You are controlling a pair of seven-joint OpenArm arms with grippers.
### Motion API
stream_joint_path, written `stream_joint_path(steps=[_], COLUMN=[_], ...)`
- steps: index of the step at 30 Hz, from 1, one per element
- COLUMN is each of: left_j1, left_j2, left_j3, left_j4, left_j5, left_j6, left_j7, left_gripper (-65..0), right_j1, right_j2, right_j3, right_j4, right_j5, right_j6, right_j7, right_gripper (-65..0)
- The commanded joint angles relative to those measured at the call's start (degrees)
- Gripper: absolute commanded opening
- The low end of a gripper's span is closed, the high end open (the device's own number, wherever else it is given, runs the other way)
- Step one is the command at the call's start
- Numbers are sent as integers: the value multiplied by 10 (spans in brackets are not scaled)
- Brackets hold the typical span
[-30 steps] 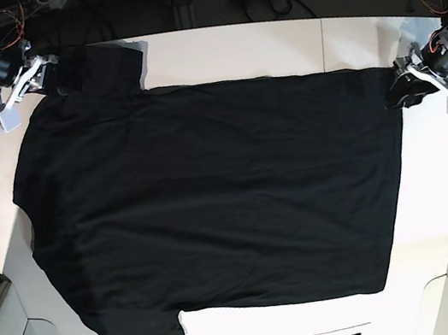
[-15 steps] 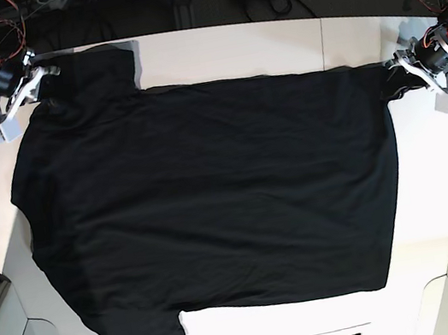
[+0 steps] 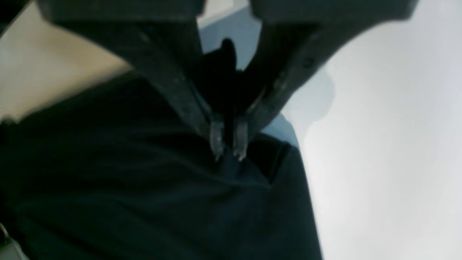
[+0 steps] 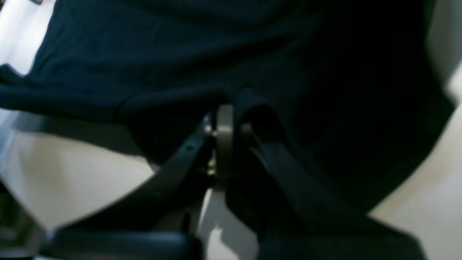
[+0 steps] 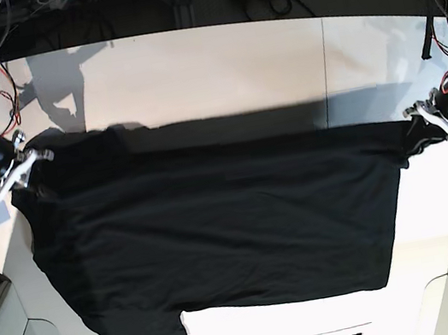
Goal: Layout the t-shirt on the table in an organized manner, then fold the t-shirt properly
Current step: 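Lift the shirt by its shoulders and drag it toward the robot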
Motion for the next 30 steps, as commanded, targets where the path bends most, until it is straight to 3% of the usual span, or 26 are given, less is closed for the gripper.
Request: stream_joint_path(steps=[1, 7, 12, 24, 28, 30], left_j1=[-16, -82, -144, -195, -195, -195], left_j2=[-13, -12, -10, 7, 6, 6], left_j3=[1, 68, 125, 129, 129, 129], left_j4=[-2, -82, -141, -162, -162, -162], left_j5=[-3, 64, 108, 144, 144, 144], left_j6=[-6, -6, -6, -6, -6, -6], left_j7=[-25, -94, -153, -154, -154, -154], left_gripper=[-650, -650, -650, -650, -632, -509], right_j1=[25, 87, 124, 174, 174, 174], right_j2=[9, 9, 9, 8, 7, 7], right_j3=[3, 3, 3, 3, 3, 3], right_j4=[8, -36, -118, -212, -212, -212], right_j5=[-4, -33, -88, -125, -122, -122], right_j6=[1, 1, 1, 1, 0, -3], right_j7=[23, 38, 103, 149, 149, 149], right_gripper=[-650, -650, -650, -650, -290, -224])
